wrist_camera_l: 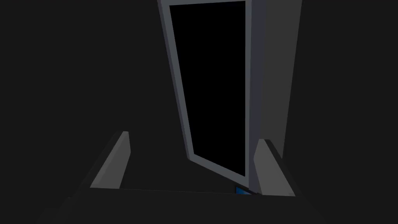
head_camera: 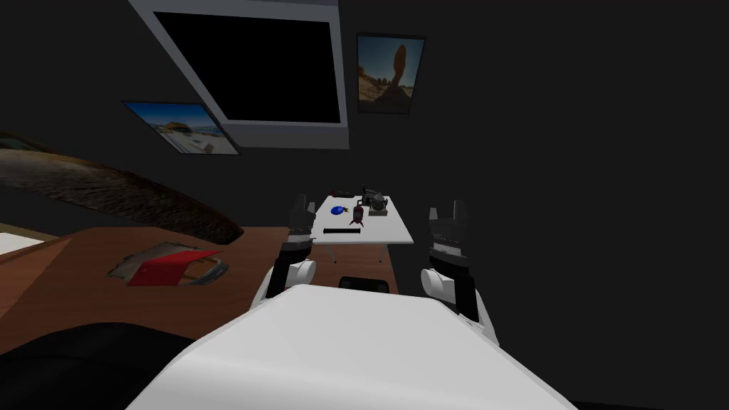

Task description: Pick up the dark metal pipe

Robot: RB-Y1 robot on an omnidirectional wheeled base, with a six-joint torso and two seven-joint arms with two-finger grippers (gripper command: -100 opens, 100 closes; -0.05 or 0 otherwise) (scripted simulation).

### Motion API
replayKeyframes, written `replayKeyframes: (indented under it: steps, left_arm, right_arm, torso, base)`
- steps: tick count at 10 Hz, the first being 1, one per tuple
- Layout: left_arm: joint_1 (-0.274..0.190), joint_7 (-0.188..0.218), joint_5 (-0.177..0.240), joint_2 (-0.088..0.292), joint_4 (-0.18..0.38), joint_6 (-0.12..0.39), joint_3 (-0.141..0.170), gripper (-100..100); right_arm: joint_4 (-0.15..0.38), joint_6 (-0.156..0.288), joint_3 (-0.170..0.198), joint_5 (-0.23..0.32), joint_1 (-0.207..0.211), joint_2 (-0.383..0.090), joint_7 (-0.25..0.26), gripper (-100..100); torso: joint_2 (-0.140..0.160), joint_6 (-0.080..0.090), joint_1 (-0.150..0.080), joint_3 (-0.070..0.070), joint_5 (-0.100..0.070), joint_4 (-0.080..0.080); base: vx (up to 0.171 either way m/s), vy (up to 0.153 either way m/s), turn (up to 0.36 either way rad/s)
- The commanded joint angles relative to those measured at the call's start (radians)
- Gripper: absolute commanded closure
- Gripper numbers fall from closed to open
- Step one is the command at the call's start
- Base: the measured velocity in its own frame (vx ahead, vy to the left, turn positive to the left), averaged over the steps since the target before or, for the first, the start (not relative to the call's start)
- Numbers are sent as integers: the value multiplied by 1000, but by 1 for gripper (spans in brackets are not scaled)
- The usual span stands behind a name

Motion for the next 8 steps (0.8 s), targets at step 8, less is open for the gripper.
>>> replayKeyframes:
  steps: [8]
  left_arm:
    - [-75,30,43,102,55,203,-13,-100]
  right_arm:
    - [0,0,0,0,0,0,0,0]
  torso:
    - [3,0,1,2,0,1]
  base:
    - [-39,14,-138]
